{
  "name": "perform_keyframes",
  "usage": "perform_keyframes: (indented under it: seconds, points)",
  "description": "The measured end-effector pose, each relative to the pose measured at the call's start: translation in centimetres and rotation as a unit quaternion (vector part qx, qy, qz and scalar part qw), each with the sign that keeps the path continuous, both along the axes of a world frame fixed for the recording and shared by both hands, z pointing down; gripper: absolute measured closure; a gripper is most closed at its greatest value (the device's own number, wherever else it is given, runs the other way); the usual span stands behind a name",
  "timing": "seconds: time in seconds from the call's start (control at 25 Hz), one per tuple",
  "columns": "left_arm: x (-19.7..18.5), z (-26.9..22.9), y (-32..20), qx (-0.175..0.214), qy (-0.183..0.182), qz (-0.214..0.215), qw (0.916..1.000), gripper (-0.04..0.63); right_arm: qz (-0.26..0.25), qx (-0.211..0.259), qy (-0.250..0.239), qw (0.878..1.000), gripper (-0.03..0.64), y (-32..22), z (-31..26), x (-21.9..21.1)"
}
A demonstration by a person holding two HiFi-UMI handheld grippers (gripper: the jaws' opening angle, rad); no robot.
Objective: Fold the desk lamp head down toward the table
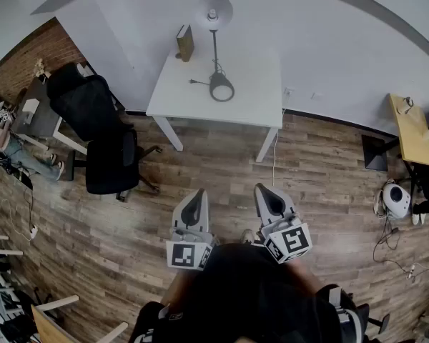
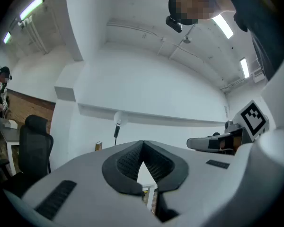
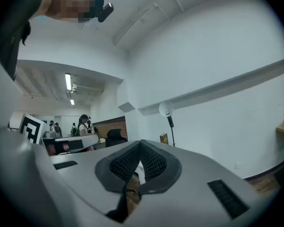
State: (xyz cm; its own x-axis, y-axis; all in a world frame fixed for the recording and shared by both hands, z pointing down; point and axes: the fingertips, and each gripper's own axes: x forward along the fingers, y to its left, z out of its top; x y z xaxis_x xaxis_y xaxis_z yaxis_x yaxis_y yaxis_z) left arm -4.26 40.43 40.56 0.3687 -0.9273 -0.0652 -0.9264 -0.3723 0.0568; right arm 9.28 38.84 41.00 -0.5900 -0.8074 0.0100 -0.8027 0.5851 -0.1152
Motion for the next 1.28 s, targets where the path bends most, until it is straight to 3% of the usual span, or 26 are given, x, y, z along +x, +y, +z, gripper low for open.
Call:
perform_keyframes:
  seconds: [0.72,1.28]
  points:
    - [2.4,-0.4,-0.7,-0.003,0.006,-0.001,1.0000,0.572,-0.009,-0.003,-0.008,1.000,0.606,-0.5,-0.2,1.7]
    - [7.5,-0.8,0.0,0.003,-0.004,-0.035,0.9994,0.572,-0.060,-0.008,-0.004,0.998,0.606,-0.4,0.7,5.9]
